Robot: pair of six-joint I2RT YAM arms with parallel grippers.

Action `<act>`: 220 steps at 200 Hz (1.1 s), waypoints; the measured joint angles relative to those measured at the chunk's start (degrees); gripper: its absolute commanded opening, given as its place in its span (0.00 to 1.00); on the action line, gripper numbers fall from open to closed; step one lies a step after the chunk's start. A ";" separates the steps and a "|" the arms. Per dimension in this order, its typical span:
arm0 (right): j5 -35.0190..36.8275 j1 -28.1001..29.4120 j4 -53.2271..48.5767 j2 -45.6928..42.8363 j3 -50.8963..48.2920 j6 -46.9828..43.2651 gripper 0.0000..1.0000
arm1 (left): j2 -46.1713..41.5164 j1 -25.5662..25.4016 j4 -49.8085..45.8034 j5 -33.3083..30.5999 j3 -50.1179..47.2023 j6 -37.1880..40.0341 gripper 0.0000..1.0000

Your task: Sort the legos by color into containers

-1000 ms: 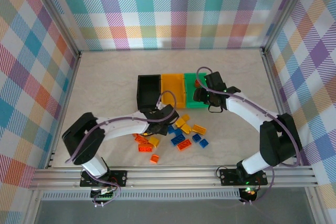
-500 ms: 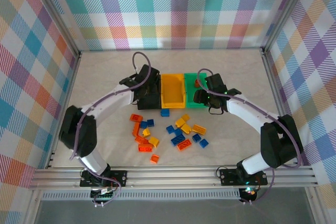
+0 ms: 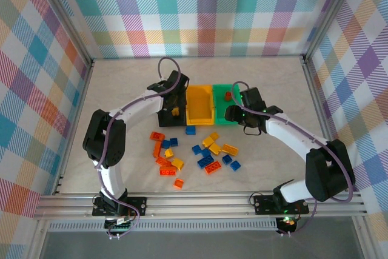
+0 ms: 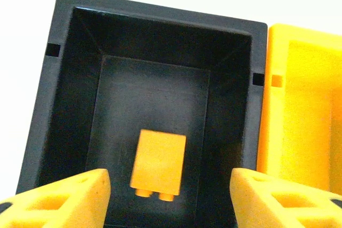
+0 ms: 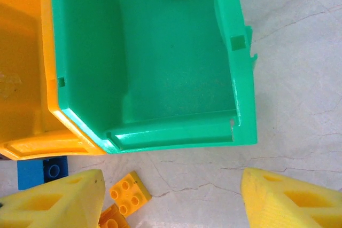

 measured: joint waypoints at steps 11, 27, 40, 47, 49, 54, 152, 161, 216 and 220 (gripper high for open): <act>-0.33 0.00 -0.07 -0.09 -0.09 -0.04 0.69 | -0.26 0.00 0.07 0.48 0.00 -0.15 0.79; -0.90 0.00 -0.35 -0.52 -0.57 -0.15 0.69 | -1.66 -0.04 0.13 1.55 -0.09 -0.07 0.87; -1.49 0.00 -0.63 -1.11 -1.33 -0.24 0.69 | -4.31 -0.22 0.59 2.86 -1.01 -0.17 0.98; -1.95 0.00 -0.87 -1.53 -1.90 -0.26 0.69 | -6.21 -0.48 0.87 3.63 -1.90 -0.15 1.00; -2.10 0.00 -0.94 -1.64 -2.08 -0.24 0.69 | -6.86 -0.50 1.18 3.85 -2.25 -0.68 1.00; -2.62 0.02 -1.14 -2.08 -2.75 -0.31 0.69 | -8.98 -0.70 1.79 4.57 -3.39 -0.70 1.00; -4.04 11.47 -11.76 -8.17 -9.31 -2.56 0.67 | -34.49 -6.82 9.40 12.63 -32.48 -6.25 1.00; -3.80 12.15 -13.18 -8.41 -9.62 -2.47 0.68 | -35.93 -6.82 9.35 12.74 -34.12 -6.69 1.00; -3.13 15.87 -21.55 -9.07 -10.43 -1.75 0.69 | -40.44 -6.82 9.57 12.61 -36.79 -7.72 1.00; -3.15 16.17 -21.84 -9.05 -10.49 -1.70 0.68 | -40.44 -6.82 9.57 12.61 -36.79 -7.72 1.00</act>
